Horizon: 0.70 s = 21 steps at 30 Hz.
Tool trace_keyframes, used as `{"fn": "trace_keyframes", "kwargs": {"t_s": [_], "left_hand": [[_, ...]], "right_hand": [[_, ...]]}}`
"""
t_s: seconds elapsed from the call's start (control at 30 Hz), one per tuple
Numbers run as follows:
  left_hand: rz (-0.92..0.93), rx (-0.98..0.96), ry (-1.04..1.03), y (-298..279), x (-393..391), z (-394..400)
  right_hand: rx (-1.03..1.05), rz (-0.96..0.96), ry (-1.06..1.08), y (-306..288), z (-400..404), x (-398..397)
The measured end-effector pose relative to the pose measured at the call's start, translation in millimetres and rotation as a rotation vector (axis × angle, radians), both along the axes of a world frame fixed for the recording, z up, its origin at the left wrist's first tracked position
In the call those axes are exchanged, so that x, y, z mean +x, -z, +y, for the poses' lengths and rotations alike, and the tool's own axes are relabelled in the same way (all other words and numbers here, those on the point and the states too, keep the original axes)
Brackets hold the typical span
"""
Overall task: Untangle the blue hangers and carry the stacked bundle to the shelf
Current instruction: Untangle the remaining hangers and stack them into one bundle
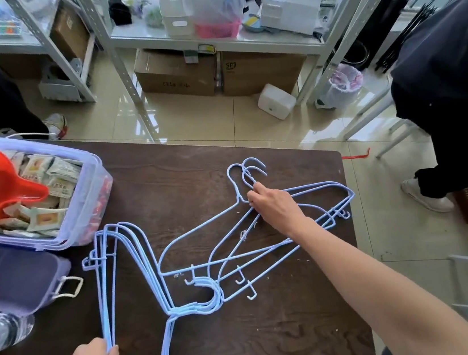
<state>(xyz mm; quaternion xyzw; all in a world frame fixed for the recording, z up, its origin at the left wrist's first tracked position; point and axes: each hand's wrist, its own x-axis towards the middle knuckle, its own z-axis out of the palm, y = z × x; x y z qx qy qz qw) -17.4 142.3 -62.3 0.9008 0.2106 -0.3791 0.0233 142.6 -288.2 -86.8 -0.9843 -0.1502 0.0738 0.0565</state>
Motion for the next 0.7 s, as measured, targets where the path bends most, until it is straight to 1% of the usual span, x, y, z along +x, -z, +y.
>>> {"fn": "trace_keyframes", "kwargs": {"t_s": [0.1, 0.17, 0.27, 0.37, 0.43, 0.53, 0.7], "left_hand": [[0.007, -0.004, 0.023, 0.9, -1.2, 1.0], [0.004, -0.005, 0.034, 0.8, -1.0, 0.6], [0.009, -0.003, 0.047, -1.6, -1.5, -0.8], [0.0, -0.01, 0.048, -1.1, -1.2, 0.4], [0.005, -0.011, 0.053, 0.2, -1.3, 1.4], [-0.001, -0.008, 0.067, 5.5, -3.7, 4.8], [-0.019, -0.002, 0.091, 13.7, -8.8, 10.0]], "right_hand": [[-0.049, 0.028, -0.14, 0.0, -4.6, 2.2], [-0.068, 0.015, -0.114, -1.9, -11.1, 4.1], [-0.08, -0.018, 0.011, 0.7, -17.3, 3.3], [-0.1, -0.07, -0.02, 5.5, -22.1, 1.7], [-0.085, -0.091, 0.001, 4.1, -24.5, 6.8], [-0.048, -0.053, 0.016, 2.7, -25.1, 20.7], [0.014, -0.01, -0.056, 3.0, -23.0, 41.0]]}}
